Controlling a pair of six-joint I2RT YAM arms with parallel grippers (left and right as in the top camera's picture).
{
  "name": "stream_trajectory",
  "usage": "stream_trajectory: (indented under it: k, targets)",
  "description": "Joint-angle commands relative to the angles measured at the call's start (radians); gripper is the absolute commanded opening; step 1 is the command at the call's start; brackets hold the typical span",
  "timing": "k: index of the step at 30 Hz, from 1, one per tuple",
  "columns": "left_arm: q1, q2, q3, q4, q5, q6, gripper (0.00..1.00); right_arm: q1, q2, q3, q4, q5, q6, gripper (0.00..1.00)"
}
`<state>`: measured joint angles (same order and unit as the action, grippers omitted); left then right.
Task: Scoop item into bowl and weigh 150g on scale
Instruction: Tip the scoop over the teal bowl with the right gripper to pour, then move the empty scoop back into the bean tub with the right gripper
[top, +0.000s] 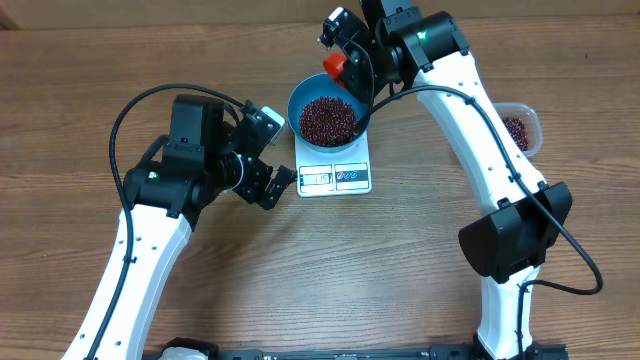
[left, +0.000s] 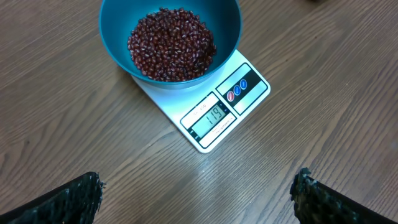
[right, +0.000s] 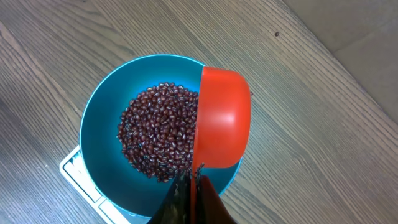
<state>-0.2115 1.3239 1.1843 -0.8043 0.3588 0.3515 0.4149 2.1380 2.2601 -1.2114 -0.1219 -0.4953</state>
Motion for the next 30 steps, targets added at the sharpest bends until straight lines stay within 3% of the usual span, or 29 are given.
stream_trajectory:
  k: [1,9,12,20,30]
  targets:
    - [0.000,-0.003,0.010,0.001,-0.003,0.023,1.00,0.000,-0.060,0.040,0.034,0.039,-0.020,0.04]
    - [0.000,-0.003,0.010,0.001,-0.003,0.023,1.00,-0.002,-0.064,0.040,0.029,0.009,-0.029,0.04]
    - [0.000,-0.003,0.010,0.001,-0.003,0.023,1.00,-0.028,-0.075,0.040,0.047,0.009,0.062,0.04]
    - [0.000,-0.003,0.010,0.001,-0.003,0.023,1.00,-0.298,-0.175,0.040,0.004,-0.040,0.243,0.04]
    - [0.000,-0.003,0.010,0.000,-0.003,0.023,1.00,-0.582,-0.180,0.024,-0.251,-0.040,0.256,0.04]
